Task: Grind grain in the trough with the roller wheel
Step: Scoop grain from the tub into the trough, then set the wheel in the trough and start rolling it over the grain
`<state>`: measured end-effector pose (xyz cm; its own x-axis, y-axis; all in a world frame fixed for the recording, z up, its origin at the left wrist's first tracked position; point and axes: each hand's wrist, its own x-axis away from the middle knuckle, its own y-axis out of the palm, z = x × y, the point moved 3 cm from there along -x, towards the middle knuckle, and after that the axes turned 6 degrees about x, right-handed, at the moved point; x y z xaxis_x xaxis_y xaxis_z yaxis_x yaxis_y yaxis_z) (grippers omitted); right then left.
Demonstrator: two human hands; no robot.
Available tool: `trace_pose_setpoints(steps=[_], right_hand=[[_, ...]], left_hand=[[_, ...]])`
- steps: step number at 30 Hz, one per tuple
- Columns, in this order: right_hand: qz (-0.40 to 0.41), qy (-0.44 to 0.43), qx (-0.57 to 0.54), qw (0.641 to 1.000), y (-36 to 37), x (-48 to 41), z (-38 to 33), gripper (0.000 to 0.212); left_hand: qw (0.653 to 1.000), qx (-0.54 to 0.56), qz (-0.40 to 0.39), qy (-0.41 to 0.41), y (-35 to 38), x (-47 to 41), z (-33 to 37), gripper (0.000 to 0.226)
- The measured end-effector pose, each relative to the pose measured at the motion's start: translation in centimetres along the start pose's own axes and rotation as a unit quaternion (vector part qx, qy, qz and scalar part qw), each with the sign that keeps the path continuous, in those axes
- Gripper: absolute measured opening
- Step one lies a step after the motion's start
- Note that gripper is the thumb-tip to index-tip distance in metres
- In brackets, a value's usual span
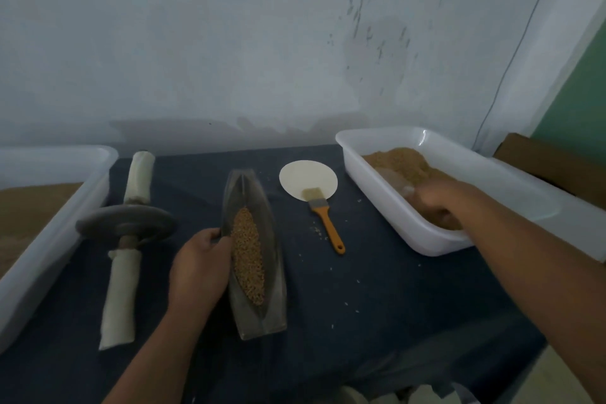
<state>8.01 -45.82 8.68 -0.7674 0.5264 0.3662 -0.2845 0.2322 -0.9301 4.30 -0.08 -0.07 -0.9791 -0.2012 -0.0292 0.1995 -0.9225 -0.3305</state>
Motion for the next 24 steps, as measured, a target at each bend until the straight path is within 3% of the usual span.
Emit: trace_pose_setpoints(steps=[3,6,9,11,14,17,20,22,24], right_hand=[[-0.006,-0.005,0.012,1.0,-1.0,-0.1,0.4,0.081],[0.134,-0.063,0.067,0.987,-3.5,1.3,0.0,0.071],[0.288,-0.161,-0.003,0.944,-4.3,6.2,-2.7,0.051],[0.322,-0.244,-0.065,0.912,-3.0,9.9,-5.6,0.032],[0.291,-0.385,-0.089,0.871,0.9,15.1,-10.4,0.023],[0.275,-0.487,-0.083,0.825,4.7,17.3,-15.0,0.027],[0.279,-0.528,-0.108,0.795,7.1,17.9,-18.6,0.026],[0.291,-0.533,-0.121,0.785,8.0,17.8,-19.9,0.021],[0.291,-0.533,-0.133,0.784,8.5,17.6,-20.6,0.019]], left_hand=[[1.0,-0.001,-0.016,-0.003,0.0,0.1,0.4,0.016],[0.999,-0.029,-0.042,-0.002,-0.3,0.7,1.3,0.017],[0.994,-0.098,-0.037,0.016,-1.4,1.8,2.1,0.055],[0.99,-0.134,0.017,0.049,-3.3,3.0,2.6,0.056],[0.951,-0.251,0.137,0.118,-7.4,4.9,3.5,0.027],[0.929,-0.301,0.205,0.066,-10.9,5.8,2.2,0.043],[0.935,-0.319,0.142,-0.061,-12.6,4.7,-0.1,0.084],[0.944,-0.3,0.062,-0.121,-12.5,3.2,-1.0,0.088],[0.944,-0.304,0.015,-0.126,-12.3,1.8,-1.6,0.08]])
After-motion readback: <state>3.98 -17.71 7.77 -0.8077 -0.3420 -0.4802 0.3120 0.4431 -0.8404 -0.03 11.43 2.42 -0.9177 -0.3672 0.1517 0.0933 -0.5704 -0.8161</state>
